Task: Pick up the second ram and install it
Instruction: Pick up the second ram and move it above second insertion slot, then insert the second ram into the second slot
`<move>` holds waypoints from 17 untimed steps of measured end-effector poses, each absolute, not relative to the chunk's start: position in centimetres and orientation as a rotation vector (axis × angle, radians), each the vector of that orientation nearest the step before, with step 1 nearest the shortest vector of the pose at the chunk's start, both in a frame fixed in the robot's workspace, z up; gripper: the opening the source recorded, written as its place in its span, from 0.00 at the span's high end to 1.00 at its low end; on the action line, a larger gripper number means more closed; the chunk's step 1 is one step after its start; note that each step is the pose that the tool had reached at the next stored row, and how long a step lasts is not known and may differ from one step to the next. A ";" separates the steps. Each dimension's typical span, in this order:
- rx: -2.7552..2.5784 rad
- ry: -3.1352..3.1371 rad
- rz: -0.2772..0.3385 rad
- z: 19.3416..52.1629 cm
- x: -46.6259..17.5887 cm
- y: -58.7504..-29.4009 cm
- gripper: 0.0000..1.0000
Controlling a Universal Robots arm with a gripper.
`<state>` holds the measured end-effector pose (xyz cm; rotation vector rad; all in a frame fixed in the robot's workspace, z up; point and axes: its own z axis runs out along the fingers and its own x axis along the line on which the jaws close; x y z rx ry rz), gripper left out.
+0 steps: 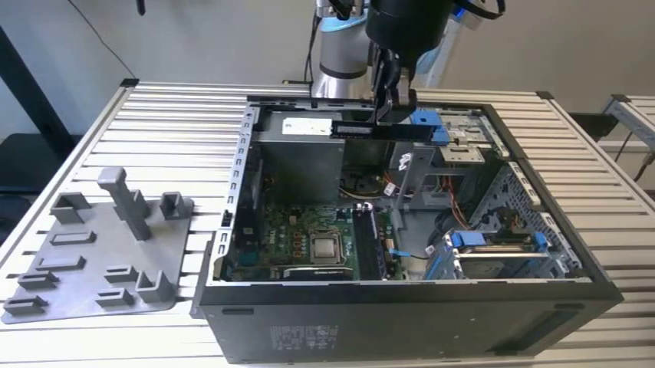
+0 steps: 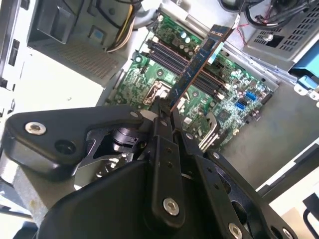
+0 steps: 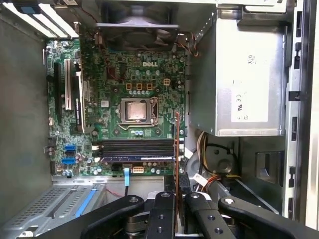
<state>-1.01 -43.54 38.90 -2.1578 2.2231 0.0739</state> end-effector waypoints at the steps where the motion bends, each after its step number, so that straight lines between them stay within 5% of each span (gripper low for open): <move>1: -2.158 2.223 0.074 38.9 -1.0 -43.4 0.86; 17: -2.158 2.223 0.074 38.8 -0.6 -43.0 0.86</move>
